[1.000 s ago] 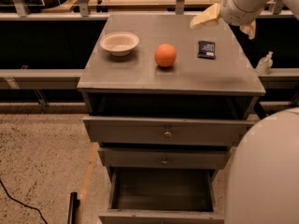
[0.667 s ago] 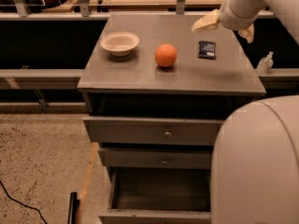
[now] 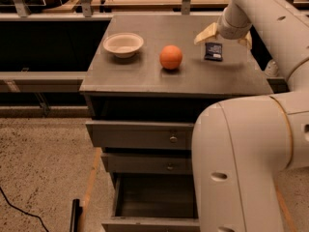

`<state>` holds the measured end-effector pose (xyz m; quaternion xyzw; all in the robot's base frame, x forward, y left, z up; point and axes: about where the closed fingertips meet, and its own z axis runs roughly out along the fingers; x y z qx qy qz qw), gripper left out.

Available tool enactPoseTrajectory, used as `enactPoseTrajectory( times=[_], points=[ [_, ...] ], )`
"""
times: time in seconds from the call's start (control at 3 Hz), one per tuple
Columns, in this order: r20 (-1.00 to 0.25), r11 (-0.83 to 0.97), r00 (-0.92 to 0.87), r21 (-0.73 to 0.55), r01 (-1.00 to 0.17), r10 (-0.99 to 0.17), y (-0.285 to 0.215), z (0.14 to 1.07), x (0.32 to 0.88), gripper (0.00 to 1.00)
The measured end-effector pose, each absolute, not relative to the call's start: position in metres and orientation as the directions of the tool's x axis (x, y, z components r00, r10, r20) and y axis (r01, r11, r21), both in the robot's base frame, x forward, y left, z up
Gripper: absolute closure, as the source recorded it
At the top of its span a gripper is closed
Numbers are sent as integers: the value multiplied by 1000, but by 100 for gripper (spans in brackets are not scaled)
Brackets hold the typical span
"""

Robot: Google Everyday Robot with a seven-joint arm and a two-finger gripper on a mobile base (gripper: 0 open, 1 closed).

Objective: Place rxbar blueberry into bottom drawer

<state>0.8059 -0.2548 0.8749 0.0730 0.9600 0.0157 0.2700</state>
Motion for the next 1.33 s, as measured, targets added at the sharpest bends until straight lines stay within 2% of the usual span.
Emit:
enactPoseTrajectory(
  times=[0.33, 0.67, 1.33],
  points=[
    [-475, 991, -870, 45, 124, 130, -253, 846, 819, 0],
    [-446, 993, -888, 22, 117, 114, -256, 826, 824, 17],
    [-429, 995, -898, 12, 103, 99, -256, 826, 825, 63]
  ],
)
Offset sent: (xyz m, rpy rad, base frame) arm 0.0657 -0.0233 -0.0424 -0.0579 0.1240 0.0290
